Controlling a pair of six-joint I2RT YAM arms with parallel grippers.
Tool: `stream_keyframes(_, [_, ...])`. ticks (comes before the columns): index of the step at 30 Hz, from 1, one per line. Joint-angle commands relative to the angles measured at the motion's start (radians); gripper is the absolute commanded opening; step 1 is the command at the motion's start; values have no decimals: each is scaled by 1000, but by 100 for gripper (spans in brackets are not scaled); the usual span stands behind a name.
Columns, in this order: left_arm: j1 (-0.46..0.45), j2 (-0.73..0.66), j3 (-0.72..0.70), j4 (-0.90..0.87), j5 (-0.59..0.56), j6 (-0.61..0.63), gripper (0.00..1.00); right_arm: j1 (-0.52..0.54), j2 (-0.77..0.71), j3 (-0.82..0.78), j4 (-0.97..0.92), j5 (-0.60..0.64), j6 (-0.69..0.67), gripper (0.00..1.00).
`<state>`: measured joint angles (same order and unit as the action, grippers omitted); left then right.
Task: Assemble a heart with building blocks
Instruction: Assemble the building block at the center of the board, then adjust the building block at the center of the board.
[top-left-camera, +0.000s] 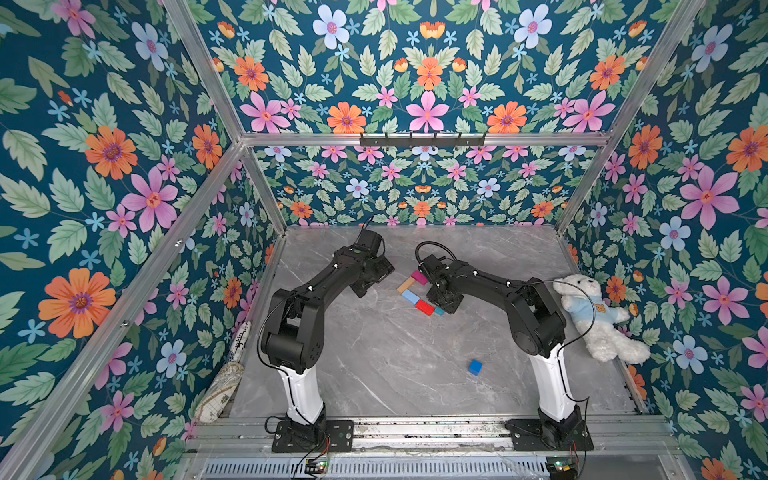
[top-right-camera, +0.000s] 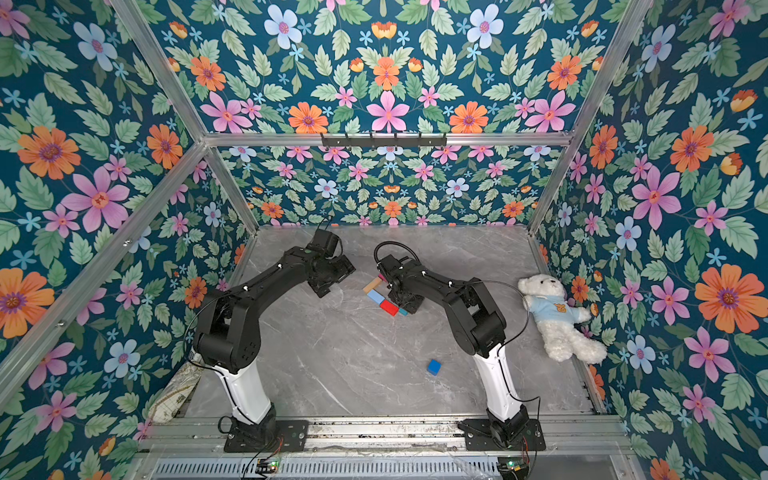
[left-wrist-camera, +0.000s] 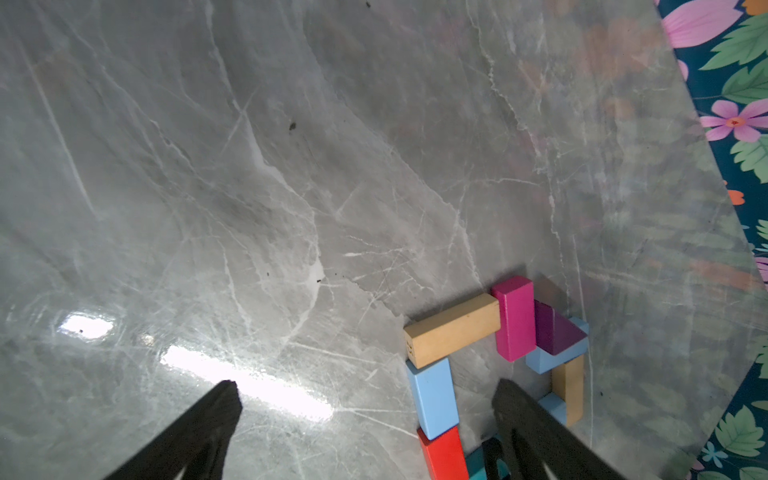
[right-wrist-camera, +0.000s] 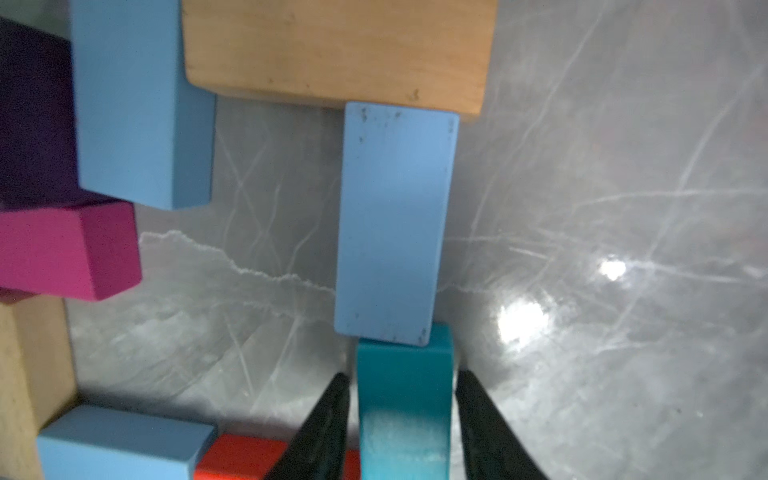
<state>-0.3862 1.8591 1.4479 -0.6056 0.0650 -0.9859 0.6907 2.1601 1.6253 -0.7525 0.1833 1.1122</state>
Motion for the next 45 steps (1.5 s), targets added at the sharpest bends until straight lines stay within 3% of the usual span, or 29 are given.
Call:
stream_keyframes(1, [0,-2,-4,12,-1,10,99,1,-9,-11,-48,-15,16,61])
stream_keyframes(5, [0,-11,-16,18,-2,6,99,1,-16,-9,-42,-16,10,69])
stream_keyframes(10, [0,-18,-17,18,-6,5,98,0,-33,12,-48,14,-8,70])
stream_keyframes(16, [1,-24,-17,18,-12,4,99,1,-98,101,-129,134,-46,68])
stream_keyframes(18, [0,-26,-17,18,-16,3,99,2,-118,132,-142,165,-74,58])
stream_keyframes(19, [1,-26,-17,18,-17,2,99,0,-124,145,-135,174,-97,46])
stream_keyframes(21, [0,-26,-18,21,-17,0,99,-2,-115,176,-117,183,-153,4])
stream_keyframes(22, [1,-25,-18,21,-17,-2,99,-4,-103,195,-117,182,-171,0])
stream_keyframes(29, [1,-26,-20,26,-19,-7,99,-39,49,334,-149,94,-260,0])
stream_keyframes(45, [0,-29,-35,36,-21,-20,98,-66,108,286,-113,29,-257,0])
